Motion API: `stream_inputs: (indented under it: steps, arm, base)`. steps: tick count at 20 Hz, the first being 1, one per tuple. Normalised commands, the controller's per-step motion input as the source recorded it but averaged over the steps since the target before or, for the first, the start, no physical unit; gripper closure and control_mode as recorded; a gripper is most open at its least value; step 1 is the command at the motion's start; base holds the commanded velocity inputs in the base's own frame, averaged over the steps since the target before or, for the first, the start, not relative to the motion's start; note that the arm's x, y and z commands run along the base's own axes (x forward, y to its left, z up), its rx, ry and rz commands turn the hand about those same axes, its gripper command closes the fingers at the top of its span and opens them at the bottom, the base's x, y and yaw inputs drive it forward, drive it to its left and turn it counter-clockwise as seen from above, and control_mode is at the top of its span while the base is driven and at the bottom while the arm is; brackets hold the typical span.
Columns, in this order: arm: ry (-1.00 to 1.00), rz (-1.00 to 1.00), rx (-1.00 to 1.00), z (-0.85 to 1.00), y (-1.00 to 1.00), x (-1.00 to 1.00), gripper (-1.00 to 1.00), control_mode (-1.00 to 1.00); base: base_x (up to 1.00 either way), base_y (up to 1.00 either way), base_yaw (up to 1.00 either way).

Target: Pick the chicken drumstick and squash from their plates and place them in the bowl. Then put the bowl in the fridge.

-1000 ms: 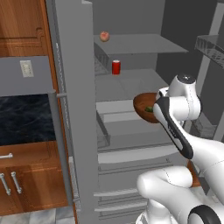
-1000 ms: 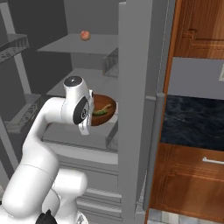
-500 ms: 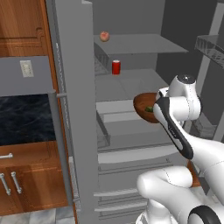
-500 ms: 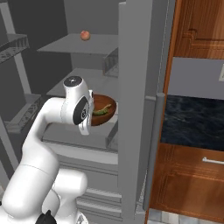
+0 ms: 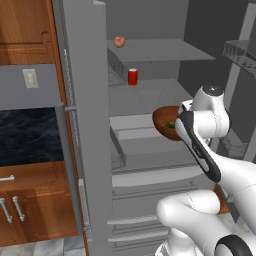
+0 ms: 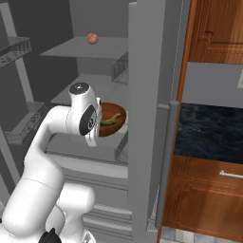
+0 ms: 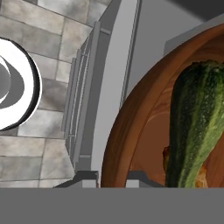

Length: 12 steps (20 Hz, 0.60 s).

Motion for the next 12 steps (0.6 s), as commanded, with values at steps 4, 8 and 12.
stream_inputs:
  steps: [4,8,12]
  arm:
    - [0.00,0.00,0.00,0.00,0.00,0.00,1.00,-1.00]
    - [0.00,0.00,0.00,0.00,0.00,0.00,1.00,-1.00]
    - [-0.04,0.01,0.00,0.00,0.00,-0.08,1.00,-1.00]
  base:
    - [0.00,0.00,0.00]
    - [0.00,0.00,0.00]
    - [0.00,0.00,0.00]
